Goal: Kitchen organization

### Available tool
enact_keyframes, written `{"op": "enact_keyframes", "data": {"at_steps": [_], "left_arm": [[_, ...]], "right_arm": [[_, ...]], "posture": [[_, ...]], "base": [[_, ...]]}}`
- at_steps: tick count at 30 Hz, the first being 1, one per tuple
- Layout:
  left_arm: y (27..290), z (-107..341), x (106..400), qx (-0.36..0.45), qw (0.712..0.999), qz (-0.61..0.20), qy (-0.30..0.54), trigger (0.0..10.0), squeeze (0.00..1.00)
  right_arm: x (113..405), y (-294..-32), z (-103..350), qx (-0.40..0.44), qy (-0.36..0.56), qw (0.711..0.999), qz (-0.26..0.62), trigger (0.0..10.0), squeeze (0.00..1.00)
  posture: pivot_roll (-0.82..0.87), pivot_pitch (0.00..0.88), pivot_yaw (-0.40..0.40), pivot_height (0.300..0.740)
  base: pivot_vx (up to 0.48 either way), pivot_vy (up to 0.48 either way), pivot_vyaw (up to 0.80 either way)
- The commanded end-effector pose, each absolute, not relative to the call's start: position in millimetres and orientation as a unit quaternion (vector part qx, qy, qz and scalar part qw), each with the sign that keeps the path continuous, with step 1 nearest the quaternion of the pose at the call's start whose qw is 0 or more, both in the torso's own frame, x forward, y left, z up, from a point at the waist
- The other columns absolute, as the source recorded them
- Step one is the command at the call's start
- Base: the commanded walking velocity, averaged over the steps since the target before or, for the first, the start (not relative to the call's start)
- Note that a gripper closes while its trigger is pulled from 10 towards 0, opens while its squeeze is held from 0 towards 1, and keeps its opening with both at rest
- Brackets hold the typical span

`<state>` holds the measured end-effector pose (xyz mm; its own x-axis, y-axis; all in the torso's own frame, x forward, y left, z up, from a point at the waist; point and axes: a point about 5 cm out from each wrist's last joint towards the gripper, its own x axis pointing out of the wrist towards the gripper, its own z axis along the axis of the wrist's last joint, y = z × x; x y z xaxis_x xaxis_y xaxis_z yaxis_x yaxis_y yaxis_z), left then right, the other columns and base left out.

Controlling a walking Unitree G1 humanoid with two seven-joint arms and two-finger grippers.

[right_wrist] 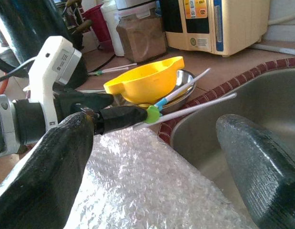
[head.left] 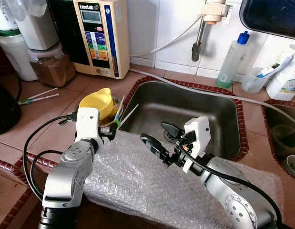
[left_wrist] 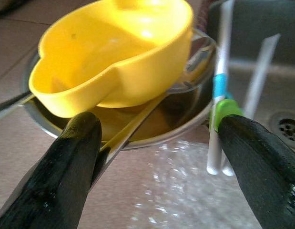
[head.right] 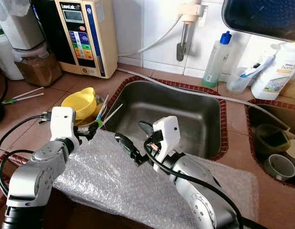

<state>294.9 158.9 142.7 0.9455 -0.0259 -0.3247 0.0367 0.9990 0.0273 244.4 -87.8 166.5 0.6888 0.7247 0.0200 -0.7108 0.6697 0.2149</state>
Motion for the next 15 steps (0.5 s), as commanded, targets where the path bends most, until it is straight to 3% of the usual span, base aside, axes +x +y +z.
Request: {"op": "enact_keyframes", "data": {"at_steps": [1, 9, 10, 11, 12, 13, 14, 15], "left_arm": [[163.0, 140.1, 295.2, 0.023, 0.985, -0.004, 0.17, 10.0, 0.0], [160.4, 139.5, 295.6, 0.024, 0.985, -0.009, 0.168, 10.0, 0.0], [160.5, 139.0, 295.3, 0.023, 0.985, -0.007, 0.168, 8.5, 0.0], [160.5, 139.0, 295.3, 0.023, 0.985, -0.007, 0.168, 8.5, 0.0], [160.8, 138.4, 295.0, 0.023, 0.985, -0.006, 0.169, 4.9, 0.0], [161.2, 138.2, 294.8, 0.024, 0.985, -0.005, 0.169, 4.6, 0.0], [161.9, 137.9, 294.6, 0.026, 0.985, -0.004, 0.169, 3.3, 0.0], [162.3, 137.7, 294.5, 0.026, 0.985, -0.004, 0.169, 1.1, 0.0]], "right_arm": [[245.0, -90.5, 169.2, 0.099, 0.026, 0.916, 0.387, 10.0, 0.0], [245.3, -90.6, 169.4, 0.098, 0.027, 0.916, 0.388, 10.0, 0.0], [245.4, -90.7, 169.5, 0.098, 0.027, 0.916, 0.387, 10.0, 0.0], [245.4, -90.7, 169.5, 0.098, 0.027, 0.916, 0.387, 10.0, 0.0], [245.5, -90.9, 169.5, 0.098, 0.027, 0.917, 0.386, 10.0, 0.0], [245.5, -90.9, 169.4, 0.098, 0.027, 0.917, 0.386, 10.0, 0.0], [245.6, -90.8, 169.3, 0.098, 0.027, 0.917, 0.386, 10.0, 0.0], [245.6, -90.7, 169.3, 0.098, 0.027, 0.917, 0.386, 10.0, 0.0]], "posture": [[-0.04, 0.053, 0.022, 0.74], [-0.05, 0.056, 0.021, 0.74], [-0.05, 0.057, 0.021, 0.74], [-0.05, 0.057, 0.021, 0.74], [-0.05, 0.057, 0.02, 0.74], [-0.05, 0.057, 0.02, 0.74], [-0.05, 0.057, 0.021, 0.74], [-0.05, 0.057, 0.021, 0.74]], "base": [[0.0, 0.0, 0.0], [0.0, 0.0, 0.0], [0.0, 0.0, 0.0], [0.0, 0.0, 0.0], [0.0, 0.0, 0.0], [0.0, 0.0, 0.0], [0.0, 0.0, 0.0], [0.0, 0.0, 0.0]]}}
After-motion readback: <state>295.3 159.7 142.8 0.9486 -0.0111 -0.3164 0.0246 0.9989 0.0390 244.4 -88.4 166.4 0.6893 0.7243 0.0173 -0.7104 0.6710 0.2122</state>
